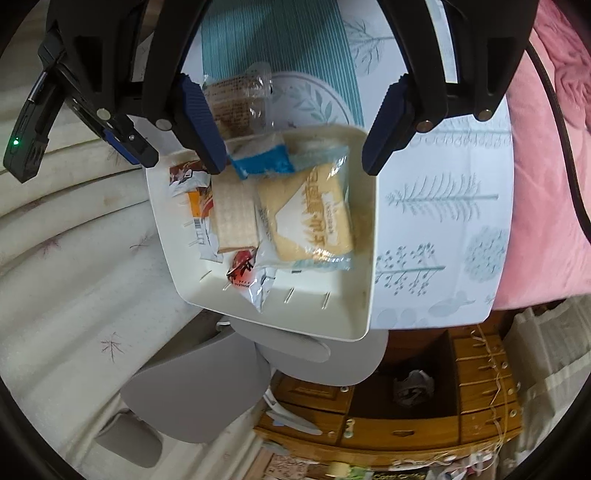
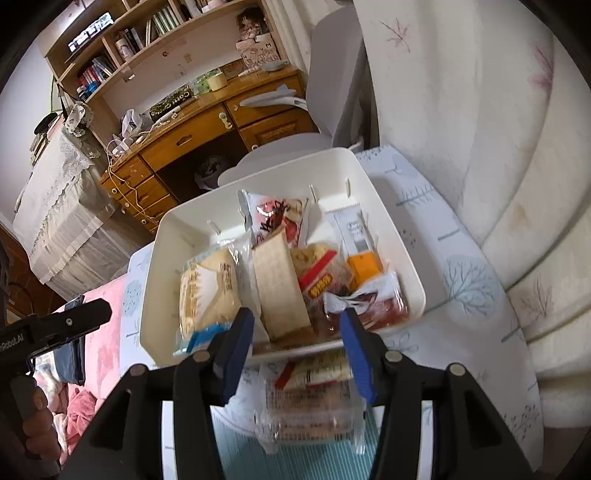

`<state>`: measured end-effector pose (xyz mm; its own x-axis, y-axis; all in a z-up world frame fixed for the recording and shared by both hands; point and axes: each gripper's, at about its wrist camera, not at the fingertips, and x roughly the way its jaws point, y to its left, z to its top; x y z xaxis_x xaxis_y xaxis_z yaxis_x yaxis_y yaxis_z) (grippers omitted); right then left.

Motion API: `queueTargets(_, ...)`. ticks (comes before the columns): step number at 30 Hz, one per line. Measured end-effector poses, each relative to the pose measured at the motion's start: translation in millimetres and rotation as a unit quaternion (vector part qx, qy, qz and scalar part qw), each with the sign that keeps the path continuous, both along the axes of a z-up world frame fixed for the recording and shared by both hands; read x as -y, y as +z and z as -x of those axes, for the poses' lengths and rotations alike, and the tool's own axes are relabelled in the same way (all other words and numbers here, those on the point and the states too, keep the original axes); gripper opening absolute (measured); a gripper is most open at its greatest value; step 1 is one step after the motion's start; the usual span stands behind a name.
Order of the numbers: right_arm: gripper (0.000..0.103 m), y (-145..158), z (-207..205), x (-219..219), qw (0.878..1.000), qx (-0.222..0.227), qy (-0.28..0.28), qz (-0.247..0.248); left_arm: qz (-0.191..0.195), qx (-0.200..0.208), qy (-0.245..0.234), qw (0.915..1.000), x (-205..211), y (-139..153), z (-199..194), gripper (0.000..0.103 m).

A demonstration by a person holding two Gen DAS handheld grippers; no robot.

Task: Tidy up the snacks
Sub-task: 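Drop the blue packet into the tray with the left tool while the right drops the red-brown packet, then grasp the clear pastry bag with the right tool and lift it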

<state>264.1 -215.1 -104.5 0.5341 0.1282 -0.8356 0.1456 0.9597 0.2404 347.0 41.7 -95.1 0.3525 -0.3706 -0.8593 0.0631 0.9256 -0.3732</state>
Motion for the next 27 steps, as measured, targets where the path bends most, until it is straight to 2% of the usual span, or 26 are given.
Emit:
queueTargets(2, 0.053, -0.8, 7.7, 1.3, 1.000, -0.001, -0.002, -0.004, 0.003, 0.003, -0.001, 1.0000, -2.9, 1.2, 10.8, 0.079)
queueTargets(4, 0.060, -2.2, 15.9, 3.4, 1.000, -0.002, -0.005, -0.009, -0.001, 0.010, -0.004, 0.9999, -3.3, 2.2, 22.4, 0.079)
queueTargets(10, 0.062, -8.8, 40.0, 13.6, 0.999, 0.008, -0.013, -0.030, -0.005, 0.014, -0.023, 0.9996, 2.9, 1.6, 52.6, 0.079)
queueTargets(16, 0.064, -20.4, 68.0, 27.6, 0.998, 0.032, -0.025, -0.043, -0.017, -0.005, -0.044, 0.9989, 18.0, -7.4, 69.7, 0.079)
queueTargets(20, 0.071, -32.8, 81.8, 34.7, 0.998, 0.030, -0.029, -0.044, -0.020, -0.022, -0.054, 0.9981, 30.1, -17.7, 75.9, 0.079)
queueTargets(27, 0.071, -59.4, 93.5, 38.4, 0.999, 0.016, -0.011, -0.050, -0.030, -0.059, -0.072, 0.9952, 56.2, -41.9, 77.6, 0.080)
